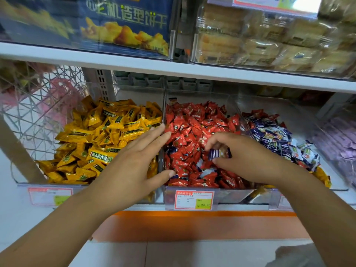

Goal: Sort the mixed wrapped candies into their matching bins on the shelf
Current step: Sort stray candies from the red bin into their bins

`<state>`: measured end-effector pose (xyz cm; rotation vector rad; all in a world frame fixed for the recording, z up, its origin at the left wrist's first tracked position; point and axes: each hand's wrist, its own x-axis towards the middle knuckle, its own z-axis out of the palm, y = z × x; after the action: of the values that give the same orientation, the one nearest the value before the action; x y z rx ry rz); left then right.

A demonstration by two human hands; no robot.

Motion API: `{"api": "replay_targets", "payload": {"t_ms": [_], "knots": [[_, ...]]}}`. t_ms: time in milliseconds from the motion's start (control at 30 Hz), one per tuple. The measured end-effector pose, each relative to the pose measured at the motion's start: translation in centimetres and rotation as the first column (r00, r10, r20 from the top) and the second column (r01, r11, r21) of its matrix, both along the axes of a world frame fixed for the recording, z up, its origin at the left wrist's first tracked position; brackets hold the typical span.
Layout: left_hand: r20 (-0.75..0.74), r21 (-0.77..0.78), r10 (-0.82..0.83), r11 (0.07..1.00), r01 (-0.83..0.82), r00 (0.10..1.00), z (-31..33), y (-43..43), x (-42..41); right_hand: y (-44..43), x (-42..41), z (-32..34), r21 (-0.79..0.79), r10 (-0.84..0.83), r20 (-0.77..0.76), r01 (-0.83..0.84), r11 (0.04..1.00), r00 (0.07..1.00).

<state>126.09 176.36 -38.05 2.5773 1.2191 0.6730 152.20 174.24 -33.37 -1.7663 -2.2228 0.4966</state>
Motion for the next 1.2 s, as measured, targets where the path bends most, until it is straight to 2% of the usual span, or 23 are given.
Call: {"api": "replay_targets", "payload": {"t_ms": [33,167,400,500,667,800,867,933,1000,1067,1100,1133,1200], "knots": [[-0.003,0.003,0.002,1.000,-0.002,1.000,-0.1,-0.2,-0.2,-0.3,-0.2,0.0,-0.065,0.023,-0.010,-0.023,0.998,1.000],[-0.003,0.014,0.026,1.000,-0.026,1.000,-0.7,-0.8,-0.2,0.5,-1.1,-2.3,-0.174,0.094,0.178,-0.063,0.983,0.979],[-0.012,0.008,0.048,0.999,-0.048,0.999,-0.6,-1.3,0.0,0.4,-1.1,-2.7,-0.215,0.099,0.126,-0.071,0.974,0.987],[-0.014,-0.007,0.055,0.998,-0.055,0.998,-0.4,-1.4,0.2,-0.1,-0.5,-2.0,-0.144,0.014,0.052,-0.007,0.990,0.999],[-0.019,-0.031,0.058,0.998,-0.059,0.998,-0.1,-1.7,0.3,-0.3,-0.5,-2.4,-0.075,-0.005,0.092,0.012,0.997,0.996],[-0.010,-0.043,0.061,0.997,-0.061,0.998,-0.1,-1.6,0.3,-0.3,-0.2,-1.1,0.156,-0.094,-0.003,0.093,0.983,0.996],[-0.019,-0.053,0.065,0.996,-0.066,0.998,0.0,-1.7,0.4,-0.2,0.6,0.2,0.328,-0.173,-0.084,0.191,0.925,0.981],[-0.033,-0.057,0.067,0.996,-0.069,0.997,0.1,-1.7,0.3,0.0,2.2,1.2,0.460,-0.311,-0.144,0.342,0.819,0.939],[-0.036,-0.057,0.067,0.996,-0.069,0.997,-0.1,-1.6,0.3,0.3,4.0,1.8,0.424,-0.507,-0.149,0.518,0.742,0.849],[-0.031,-0.045,0.065,0.997,-0.067,0.997,-0.3,-1.4,0.1,0.1,4.8,2.0,0.387,-0.655,-0.031,0.613,0.689,0.755],[-0.037,-0.025,0.066,0.997,-0.067,0.997,-0.5,-1.3,0.0,-0.2,4.5,2.0,0.428,-0.658,-0.001,0.595,0.680,0.753],[-0.048,-0.002,0.072,0.997,-0.072,0.996,-0.6,-1.2,-0.1,-0.5,3.5,2.1,0.479,-0.599,-0.017,0.532,0.698,0.801],[-0.079,0.034,0.097,0.995,-0.095,0.992,-0.9,-1.2,-0.2,-1.3,0.7,1.9,0.500,-0.336,-0.032,0.306,0.810,0.941]]}}
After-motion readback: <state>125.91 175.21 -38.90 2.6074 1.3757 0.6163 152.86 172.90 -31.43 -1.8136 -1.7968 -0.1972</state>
